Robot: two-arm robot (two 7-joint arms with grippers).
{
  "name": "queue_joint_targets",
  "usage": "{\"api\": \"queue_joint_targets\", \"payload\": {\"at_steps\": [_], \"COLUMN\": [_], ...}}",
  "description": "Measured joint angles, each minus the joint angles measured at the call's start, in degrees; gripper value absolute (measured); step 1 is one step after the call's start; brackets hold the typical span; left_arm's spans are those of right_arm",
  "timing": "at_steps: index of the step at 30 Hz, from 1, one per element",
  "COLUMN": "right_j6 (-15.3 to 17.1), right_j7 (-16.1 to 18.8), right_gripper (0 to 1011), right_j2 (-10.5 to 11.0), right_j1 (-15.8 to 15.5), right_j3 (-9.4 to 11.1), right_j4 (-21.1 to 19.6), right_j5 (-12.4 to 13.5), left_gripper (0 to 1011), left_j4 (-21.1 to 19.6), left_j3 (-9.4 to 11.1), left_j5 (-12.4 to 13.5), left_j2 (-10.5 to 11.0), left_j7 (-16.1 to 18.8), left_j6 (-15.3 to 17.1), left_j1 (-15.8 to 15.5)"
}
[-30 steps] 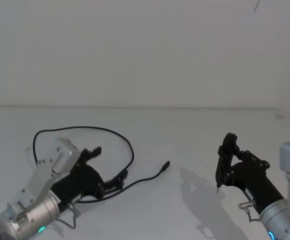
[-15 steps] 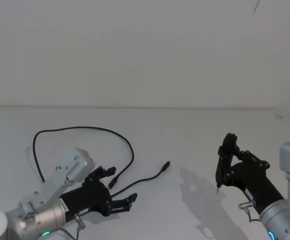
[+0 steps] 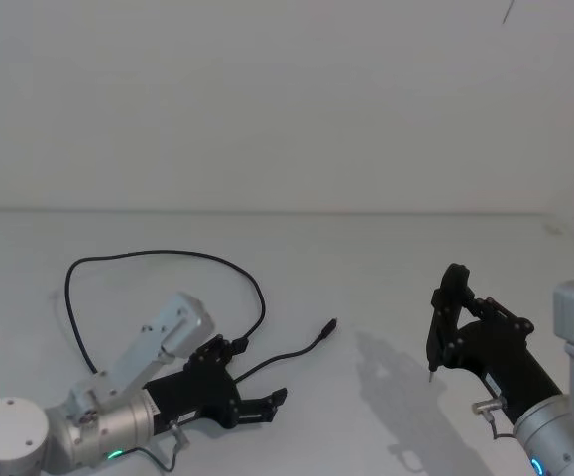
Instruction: Pick up the data cable with the one hand.
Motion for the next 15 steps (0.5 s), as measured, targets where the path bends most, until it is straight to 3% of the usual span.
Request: {"api": "queue_joint_targets", "payload": {"at_steps": [8,15], "right_j6": [0.0,0.0], "right_j7": [0.0,0.0], "right_gripper": [279,279], "right_j2": [0.0,0.0], "right_j1": [0.0,0.0], "right_j3": [0.0,0.0], "right_j4": [0.0,0.0], "right_j5": [0.0,0.0], "left_gripper": [1001,869], "left_j4": [3.4,5.4], "left_j3": [0.7,1.1], "left_j5": [0.5,1.1], "left_j2": [-2.9,-4.7], "left_j7": [-0.3,-0.3], "left_j6": [0.0,0.3], "left_j1": [-1.8,-2.8]}}
